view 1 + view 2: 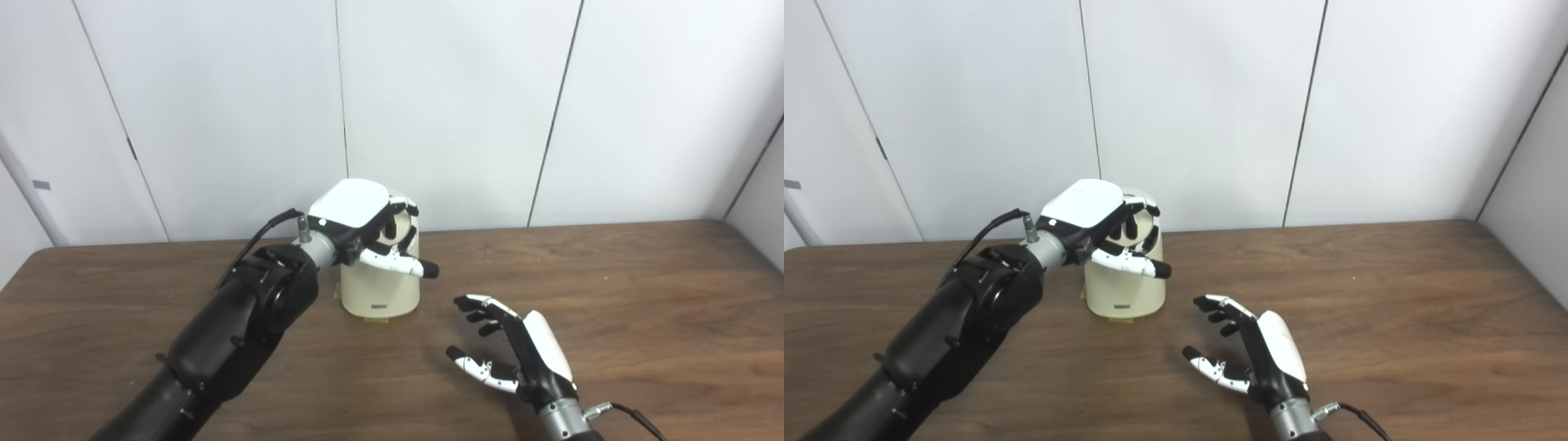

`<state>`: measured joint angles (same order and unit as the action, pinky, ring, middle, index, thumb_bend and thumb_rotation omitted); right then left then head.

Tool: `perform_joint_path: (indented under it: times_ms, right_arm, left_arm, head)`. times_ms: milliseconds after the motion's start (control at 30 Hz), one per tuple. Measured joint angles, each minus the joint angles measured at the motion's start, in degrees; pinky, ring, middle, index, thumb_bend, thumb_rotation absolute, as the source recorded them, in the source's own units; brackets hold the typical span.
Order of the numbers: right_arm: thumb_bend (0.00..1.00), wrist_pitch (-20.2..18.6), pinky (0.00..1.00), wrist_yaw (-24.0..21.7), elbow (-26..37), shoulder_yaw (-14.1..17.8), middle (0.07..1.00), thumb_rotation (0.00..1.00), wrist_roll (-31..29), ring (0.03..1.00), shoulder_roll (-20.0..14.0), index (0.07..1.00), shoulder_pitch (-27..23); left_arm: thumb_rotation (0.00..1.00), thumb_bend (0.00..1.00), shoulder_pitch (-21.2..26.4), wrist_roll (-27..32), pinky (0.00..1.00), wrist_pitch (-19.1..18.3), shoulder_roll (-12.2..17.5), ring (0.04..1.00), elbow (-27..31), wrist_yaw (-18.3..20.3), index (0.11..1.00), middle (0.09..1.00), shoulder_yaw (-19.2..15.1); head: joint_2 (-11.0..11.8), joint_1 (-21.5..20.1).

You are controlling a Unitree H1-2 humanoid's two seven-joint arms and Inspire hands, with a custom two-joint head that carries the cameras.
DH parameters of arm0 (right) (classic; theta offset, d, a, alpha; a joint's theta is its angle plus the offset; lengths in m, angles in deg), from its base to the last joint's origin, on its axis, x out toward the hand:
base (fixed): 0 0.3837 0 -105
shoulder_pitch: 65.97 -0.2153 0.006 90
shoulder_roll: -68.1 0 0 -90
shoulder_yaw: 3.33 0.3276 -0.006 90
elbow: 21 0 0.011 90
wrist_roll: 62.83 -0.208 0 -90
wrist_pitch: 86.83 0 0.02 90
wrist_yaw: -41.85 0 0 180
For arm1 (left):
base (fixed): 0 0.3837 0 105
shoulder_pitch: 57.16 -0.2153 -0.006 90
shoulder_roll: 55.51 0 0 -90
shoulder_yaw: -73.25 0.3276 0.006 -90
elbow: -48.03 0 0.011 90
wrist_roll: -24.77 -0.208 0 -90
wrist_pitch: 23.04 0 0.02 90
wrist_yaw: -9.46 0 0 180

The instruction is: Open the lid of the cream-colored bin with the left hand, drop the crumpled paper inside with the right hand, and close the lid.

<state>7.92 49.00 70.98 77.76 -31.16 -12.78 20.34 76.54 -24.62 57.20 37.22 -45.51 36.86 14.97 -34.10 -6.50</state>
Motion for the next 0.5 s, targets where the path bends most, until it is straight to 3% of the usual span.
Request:
perform_joint_path:
  times_ms: [200, 500]
  right_arm:
    - [0.28, 0.03, 0.58, 0.19, -0.02, -0.09, 0.739, 0.27, 0.25, 0.7, 0.04, 0.742, -0.11]
    - [0.27, 0.06, 0.59, 0.42, -0.09, -0.28, 0.743, 0.25, 0.35, 0.705, 0.08, 0.743, -0.19]
  left_arm:
    - [0.87, 0.91, 0.07, 1.33, 0.82, 0.25, 0.49, 0.825, -0.01, 0.01, 0.827, 0.833, -0.49]
    - [0.84, 0.95, 0.42, 1.5, 0.8, 0.38, 0.83, 0.799, -0.01, 0.04, 0.799, 0.803, -0.35]
  head:
    - [0.26, 0.0]
    - [0.79, 0.26]
